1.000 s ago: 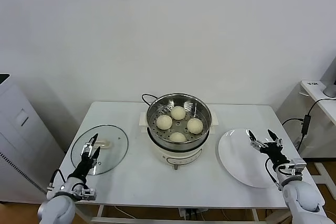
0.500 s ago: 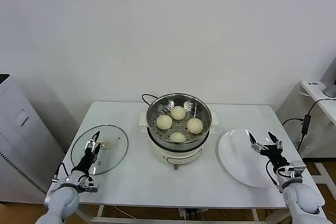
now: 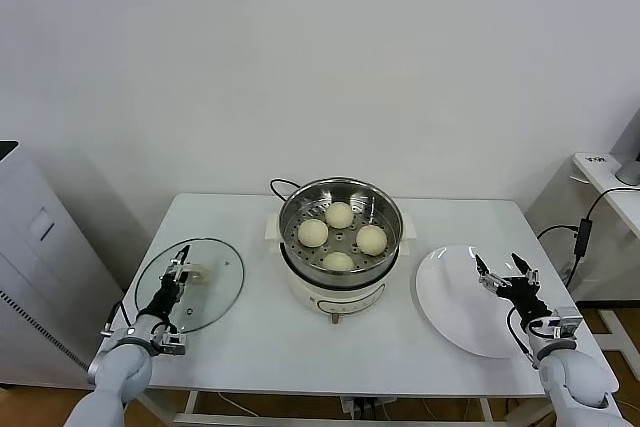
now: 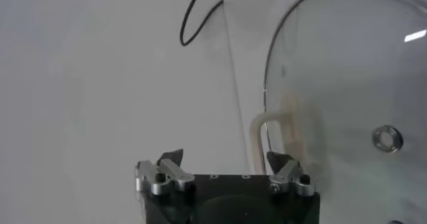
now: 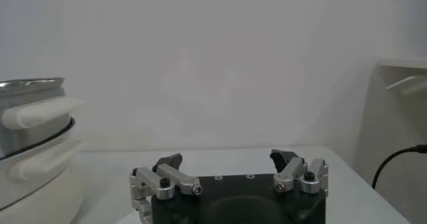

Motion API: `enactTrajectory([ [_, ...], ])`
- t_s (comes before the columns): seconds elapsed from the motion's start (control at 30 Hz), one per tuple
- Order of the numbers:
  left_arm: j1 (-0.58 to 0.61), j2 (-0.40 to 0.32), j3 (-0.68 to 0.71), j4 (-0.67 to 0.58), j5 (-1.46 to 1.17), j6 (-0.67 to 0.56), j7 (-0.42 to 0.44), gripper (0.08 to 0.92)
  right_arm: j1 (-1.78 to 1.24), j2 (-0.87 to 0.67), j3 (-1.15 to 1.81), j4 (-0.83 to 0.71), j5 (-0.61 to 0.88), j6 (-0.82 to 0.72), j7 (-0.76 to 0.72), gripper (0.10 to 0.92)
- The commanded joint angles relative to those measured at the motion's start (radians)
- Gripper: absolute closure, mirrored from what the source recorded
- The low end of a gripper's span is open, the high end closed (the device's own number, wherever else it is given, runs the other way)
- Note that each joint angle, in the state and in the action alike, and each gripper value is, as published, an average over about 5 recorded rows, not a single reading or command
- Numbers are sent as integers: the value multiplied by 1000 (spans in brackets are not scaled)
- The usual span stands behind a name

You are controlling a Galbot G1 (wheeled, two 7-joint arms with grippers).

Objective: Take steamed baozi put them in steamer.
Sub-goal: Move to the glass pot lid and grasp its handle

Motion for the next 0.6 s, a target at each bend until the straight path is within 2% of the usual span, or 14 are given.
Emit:
enactTrajectory([
  [0.03,-2,-3,-7,5,-16,-18,-1,391,13,-4,0,-2,-1,-2,2,203],
  [0.23,26,9,-14,-48,-76,-28,7,565,18,-7,-3,-2,-1,-3,2,203],
  [0.6,42,81,-25,-300,-274,15,100,872,31,-23,1,9,4,-8,4,203],
])
